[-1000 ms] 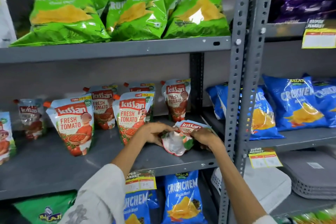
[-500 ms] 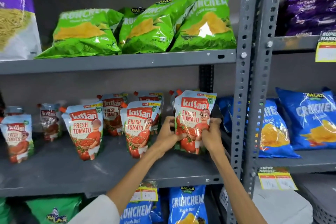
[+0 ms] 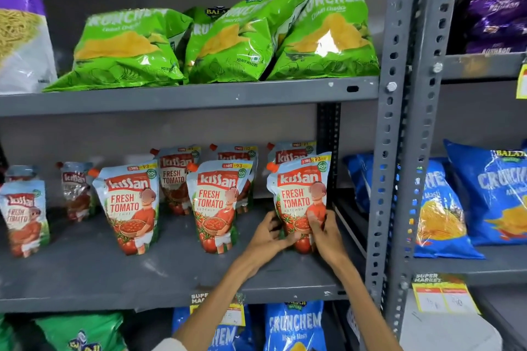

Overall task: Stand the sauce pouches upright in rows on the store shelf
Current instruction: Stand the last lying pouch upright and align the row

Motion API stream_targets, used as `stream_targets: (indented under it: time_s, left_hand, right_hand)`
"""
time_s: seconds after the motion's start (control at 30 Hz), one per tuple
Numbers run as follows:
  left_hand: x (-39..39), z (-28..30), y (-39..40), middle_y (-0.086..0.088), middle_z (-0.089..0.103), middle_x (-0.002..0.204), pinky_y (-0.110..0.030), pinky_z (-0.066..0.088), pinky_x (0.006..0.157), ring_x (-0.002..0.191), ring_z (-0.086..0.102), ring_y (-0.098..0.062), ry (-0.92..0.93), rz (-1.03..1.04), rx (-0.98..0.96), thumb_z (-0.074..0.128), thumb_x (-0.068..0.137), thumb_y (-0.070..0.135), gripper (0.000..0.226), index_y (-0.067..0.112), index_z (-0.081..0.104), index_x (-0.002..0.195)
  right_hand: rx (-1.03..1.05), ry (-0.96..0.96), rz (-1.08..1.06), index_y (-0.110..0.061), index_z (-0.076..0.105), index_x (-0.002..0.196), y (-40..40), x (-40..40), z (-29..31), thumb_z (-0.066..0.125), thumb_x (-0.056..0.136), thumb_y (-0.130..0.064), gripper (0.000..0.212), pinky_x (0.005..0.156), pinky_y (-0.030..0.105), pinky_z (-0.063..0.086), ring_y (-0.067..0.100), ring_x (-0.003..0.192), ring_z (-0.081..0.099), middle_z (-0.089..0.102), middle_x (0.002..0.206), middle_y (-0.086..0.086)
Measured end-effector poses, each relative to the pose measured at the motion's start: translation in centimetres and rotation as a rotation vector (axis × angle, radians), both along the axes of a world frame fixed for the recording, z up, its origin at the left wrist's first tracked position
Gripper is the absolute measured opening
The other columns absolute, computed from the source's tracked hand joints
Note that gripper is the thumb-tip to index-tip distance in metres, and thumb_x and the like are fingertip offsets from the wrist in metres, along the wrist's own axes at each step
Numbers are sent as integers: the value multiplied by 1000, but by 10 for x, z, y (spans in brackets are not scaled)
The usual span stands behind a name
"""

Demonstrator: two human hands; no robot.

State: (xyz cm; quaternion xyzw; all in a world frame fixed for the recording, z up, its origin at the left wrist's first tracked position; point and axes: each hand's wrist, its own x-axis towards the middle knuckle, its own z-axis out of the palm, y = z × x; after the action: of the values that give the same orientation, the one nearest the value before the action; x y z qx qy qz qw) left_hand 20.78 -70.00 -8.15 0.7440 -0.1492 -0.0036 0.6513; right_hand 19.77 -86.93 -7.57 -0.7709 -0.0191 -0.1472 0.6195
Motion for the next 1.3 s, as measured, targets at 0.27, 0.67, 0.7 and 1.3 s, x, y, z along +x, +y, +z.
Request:
stream_targets:
  time_s: [0.27, 0.67, 0.7, 1.3]
  left_hand:
    - [7, -3, -28, 0, 67, 126, -8, 52, 80, 111, 64, -3, -111, 105, 14, 84, 78, 19, 63, 20, 50, 132]
    - [3, -2, -31, -6, 62, 137, -34, 49, 108, 128, 59, -17, -104, 66, 4, 75, 87, 11, 65, 16, 43, 143]
    - [1, -1, -31, -6, 60, 138, -34, 48, 109, 129, 57, -19, -101, 67, 5, 76, 86, 12, 69, 17, 40, 145]
    - [-10, 2, 161, -4, 35, 153, -40, 37, 115, 139, 40, -20, -206, 613, 130, 91, 66, 31, 110, 18, 23, 152]
  right_hand:
    - [48, -55, -114, -19, 42, 122, -8, 8, -5, 52, 92, -51, 45, 67, 26, 45, 8, 81, 59, 60, 103, -4]
    - [94, -27, -125, -17, 43, 124, -11, 7, -3, 63, 86, -52, 56, 70, 27, 48, 17, 90, 63, 66, 116, 7]
    - [95, -32, -127, -15, 40, 127, -11, 3, -2, 64, 85, -50, 60, 70, 25, 48, 18, 92, 63, 64, 119, 10]
    - [-72, -219, 315, -15, 36, 132, 149, 8, 7, 66, 90, -28, 53, 103, 34, 46, 17, 122, 52, 52, 133, 6]
